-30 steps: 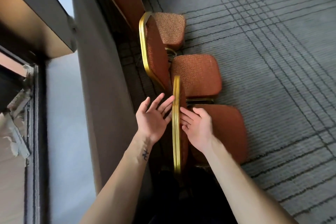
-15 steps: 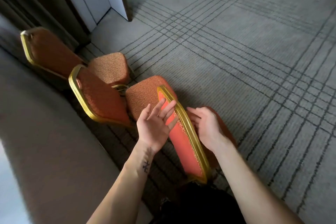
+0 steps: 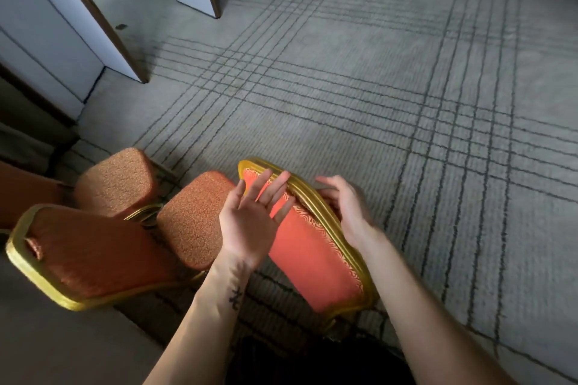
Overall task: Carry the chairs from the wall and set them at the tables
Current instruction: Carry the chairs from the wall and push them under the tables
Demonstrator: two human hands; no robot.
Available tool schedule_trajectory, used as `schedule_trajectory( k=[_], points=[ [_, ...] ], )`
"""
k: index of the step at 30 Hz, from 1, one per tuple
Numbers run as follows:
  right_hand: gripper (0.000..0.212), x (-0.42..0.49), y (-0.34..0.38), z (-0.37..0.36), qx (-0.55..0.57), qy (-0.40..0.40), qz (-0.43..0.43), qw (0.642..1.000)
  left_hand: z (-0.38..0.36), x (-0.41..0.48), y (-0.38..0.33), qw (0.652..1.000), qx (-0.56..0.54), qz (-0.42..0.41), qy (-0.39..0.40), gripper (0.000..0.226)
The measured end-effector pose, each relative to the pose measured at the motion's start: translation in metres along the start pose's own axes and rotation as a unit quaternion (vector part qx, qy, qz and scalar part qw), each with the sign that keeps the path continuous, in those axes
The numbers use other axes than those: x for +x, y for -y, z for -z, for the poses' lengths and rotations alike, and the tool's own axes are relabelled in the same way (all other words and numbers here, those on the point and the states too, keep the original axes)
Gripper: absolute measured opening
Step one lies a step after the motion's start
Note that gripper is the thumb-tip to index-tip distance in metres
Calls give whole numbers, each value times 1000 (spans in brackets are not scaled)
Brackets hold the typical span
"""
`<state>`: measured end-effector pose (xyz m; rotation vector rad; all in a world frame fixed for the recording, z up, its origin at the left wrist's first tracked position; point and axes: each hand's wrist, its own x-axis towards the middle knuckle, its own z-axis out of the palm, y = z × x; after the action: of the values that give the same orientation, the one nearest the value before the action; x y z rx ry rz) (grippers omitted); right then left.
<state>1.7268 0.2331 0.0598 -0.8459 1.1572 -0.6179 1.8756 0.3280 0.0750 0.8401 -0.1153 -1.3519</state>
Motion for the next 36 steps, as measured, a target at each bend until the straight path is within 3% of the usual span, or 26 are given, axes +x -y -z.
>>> schedule_trajectory(
  k=[5,8,11,15,19,21,23,26,28,33,36],
  points=[
    [24,10,18,23,-123,-68,101,985,-25,44,2,991,129,-24,-23,41],
    [22,19,22,28,-142,-102,137,975,-37,64,1,964,256,-75,-8,35],
    [23,23,26,24,-198,-122,155,960,-43,84,-4,930,348,-113,38,25],
    [18,24,23,10,-253,-157,163,941,-42,110,-24,891,426,-78,136,22],
    [34,20,22,-3,-351,-227,157,895,-35,128,-32,847,482,-52,218,34],
    [40,18,19,-9,-395,-268,165,863,-35,139,-32,802,534,-74,258,29],
    [48,17,13,-14,-436,-317,156,827,-38,151,-29,716,618,-133,296,30],
    [53,15,7,-13,-458,-360,106,806,-47,151,-29,602,709,-184,317,43],
    [54,16,9,-15,-451,-369,85,808,-49,153,-29,562,732,-195,331,47],
    [52,25,10,-21,-432,-412,64,800,-45,160,-29,508,749,-247,346,47],
    [45,29,4,-22,-442,-436,61,782,-48,163,-29,425,796,-303,306,41]
  ],
)
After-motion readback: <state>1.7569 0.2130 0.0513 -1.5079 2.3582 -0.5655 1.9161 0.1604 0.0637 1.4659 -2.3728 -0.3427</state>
